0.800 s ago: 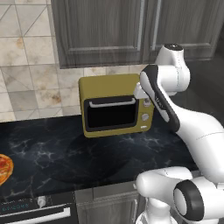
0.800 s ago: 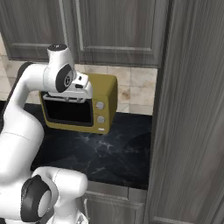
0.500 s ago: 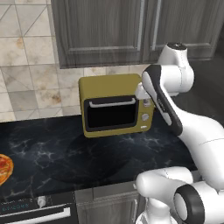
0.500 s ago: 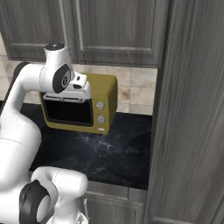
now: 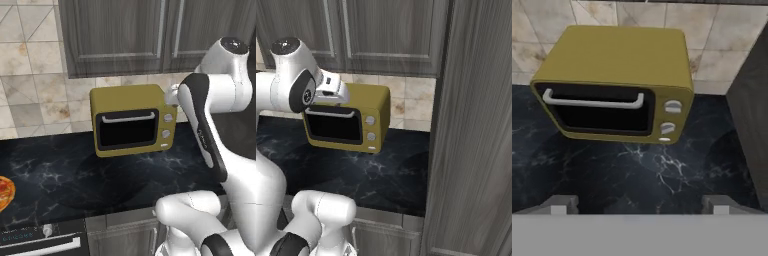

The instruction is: Open the cabinet. Pick the sponge and place it next to the sink. Then close the cabinet.

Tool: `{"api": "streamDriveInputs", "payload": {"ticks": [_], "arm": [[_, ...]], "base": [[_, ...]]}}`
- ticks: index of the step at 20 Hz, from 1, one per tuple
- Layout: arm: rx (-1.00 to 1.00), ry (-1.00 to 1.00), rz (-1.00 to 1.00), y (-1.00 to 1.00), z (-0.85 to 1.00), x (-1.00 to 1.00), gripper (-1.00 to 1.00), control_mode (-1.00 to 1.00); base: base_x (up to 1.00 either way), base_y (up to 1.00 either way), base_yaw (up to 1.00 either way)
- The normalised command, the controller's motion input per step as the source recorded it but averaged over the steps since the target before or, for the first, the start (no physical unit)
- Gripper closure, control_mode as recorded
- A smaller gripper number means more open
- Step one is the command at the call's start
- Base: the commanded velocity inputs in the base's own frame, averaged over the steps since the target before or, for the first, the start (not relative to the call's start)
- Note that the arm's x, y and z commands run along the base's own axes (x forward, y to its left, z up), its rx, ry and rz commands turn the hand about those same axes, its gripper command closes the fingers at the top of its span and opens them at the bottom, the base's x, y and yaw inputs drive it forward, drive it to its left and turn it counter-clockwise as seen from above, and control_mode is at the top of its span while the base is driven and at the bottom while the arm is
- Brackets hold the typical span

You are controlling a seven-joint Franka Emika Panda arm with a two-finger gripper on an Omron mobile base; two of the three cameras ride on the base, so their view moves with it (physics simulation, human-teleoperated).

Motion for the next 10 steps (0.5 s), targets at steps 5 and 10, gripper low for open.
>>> {"api": "streamDriveInputs", "payload": {"ticks": [5,10], "arm": [[0.0,-0.26,0.0,0.01,0.73,-0.45,-1.0,-1.0],[0.01,-0.31,0.0,0.09,0.4,-0.1,-1.0,-1.0]], "base": [[0.0,0.0,0.0],[0.0,0.0,0.0]]}}
